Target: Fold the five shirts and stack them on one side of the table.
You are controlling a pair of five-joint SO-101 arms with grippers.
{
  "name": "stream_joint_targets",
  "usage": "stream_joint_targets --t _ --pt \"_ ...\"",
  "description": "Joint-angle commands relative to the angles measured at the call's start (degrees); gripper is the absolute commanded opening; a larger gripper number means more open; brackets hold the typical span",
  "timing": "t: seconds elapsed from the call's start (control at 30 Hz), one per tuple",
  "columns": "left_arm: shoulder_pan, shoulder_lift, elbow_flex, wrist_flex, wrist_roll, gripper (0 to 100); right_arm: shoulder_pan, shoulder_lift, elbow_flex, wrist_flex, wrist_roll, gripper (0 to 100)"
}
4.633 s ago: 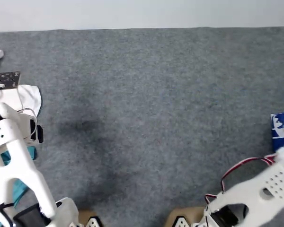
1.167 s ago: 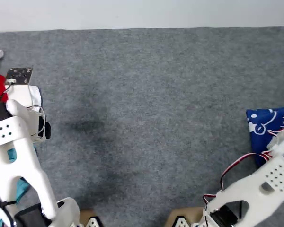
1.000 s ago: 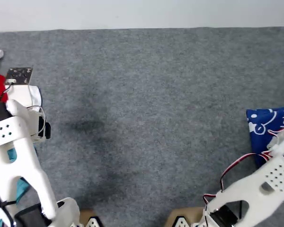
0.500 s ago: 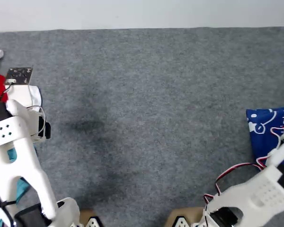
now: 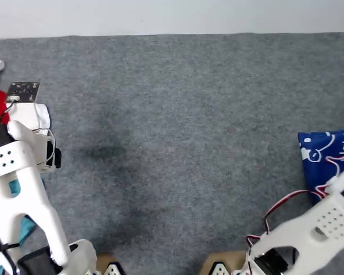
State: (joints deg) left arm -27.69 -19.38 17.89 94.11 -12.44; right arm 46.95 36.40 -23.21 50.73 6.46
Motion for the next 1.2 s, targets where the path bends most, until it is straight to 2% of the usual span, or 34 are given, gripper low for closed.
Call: stream_joint_targets --t 0.0,0.23,0.43,0.77,1.0,1.17 --pt "0.2 -1.9 -0.5 0.2 -0.2 14 0.6 1.9 -0.4 -7.2 0.4 1.0" --pt "0.4 -1.9 -0.5 0.2 0.0 14 -0.8 8.3 -0.4 -18.3 0.4 1.0" --pt "0.4 -1.9 -0.5 0.3 -0.1 14 -2.2 9.2 -0.4 -18.4 0.4 1.0" --pt "0.4 -2.0 -0.7 0.3 0.0 14 -5.1 -3.5 -4.2 1.0 0.0 1.0" --pt "0.4 -2.0 -0.8 3.5 -0.1 14 -8.7 -11.6 -4.4 9.3 0.0 1.1" --pt "0.4 -2.1 -0.9 5.8 0.1 14 -11.6 -19.9 -4.4 22.7 0.0 1.3"
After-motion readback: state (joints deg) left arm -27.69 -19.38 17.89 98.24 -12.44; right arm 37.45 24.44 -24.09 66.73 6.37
